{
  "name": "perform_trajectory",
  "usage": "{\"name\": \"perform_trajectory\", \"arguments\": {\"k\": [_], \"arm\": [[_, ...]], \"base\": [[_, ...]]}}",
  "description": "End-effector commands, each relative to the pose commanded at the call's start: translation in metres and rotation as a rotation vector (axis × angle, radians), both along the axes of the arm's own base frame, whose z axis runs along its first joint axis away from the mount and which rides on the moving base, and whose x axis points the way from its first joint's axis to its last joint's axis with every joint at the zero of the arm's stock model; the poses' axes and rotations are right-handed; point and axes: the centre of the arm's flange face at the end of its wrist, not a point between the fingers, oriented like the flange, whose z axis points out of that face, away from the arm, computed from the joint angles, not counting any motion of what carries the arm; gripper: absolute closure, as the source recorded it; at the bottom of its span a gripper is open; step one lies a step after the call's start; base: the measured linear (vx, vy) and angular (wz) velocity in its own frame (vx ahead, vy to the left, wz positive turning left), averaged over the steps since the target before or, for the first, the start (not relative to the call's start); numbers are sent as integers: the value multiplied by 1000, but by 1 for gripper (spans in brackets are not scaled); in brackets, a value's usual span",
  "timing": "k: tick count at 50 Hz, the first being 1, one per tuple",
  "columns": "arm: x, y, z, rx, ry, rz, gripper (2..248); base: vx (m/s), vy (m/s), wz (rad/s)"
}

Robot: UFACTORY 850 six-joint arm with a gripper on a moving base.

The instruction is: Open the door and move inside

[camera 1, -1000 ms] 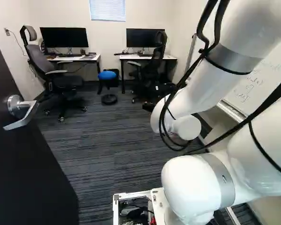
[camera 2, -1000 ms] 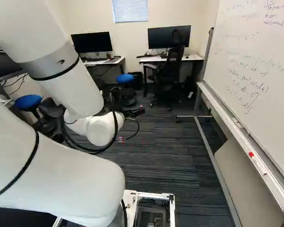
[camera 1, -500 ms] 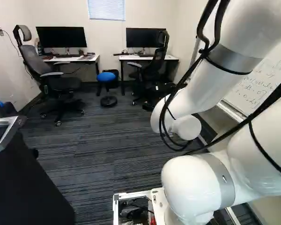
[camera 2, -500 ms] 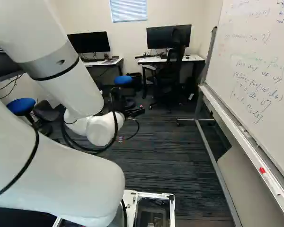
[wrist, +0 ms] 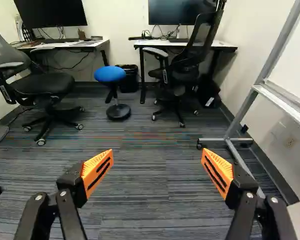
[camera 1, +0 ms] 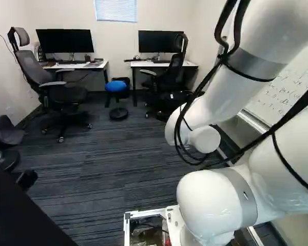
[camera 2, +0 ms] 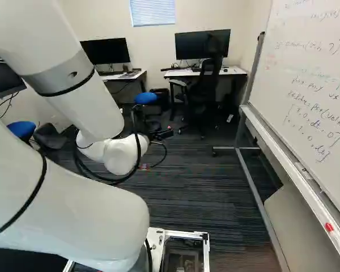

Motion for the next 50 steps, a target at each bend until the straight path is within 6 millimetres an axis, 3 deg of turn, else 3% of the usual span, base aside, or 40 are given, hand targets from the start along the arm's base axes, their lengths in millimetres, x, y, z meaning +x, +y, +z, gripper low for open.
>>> {"name": "perform_trajectory", "arguments": {"k": [26, 50], "arm": [[0, 0, 0, 0, 0, 0, 3], [0, 0, 0, 0, 0, 0, 3]], "base": [[163, 5, 3], [7, 1, 1]]}}
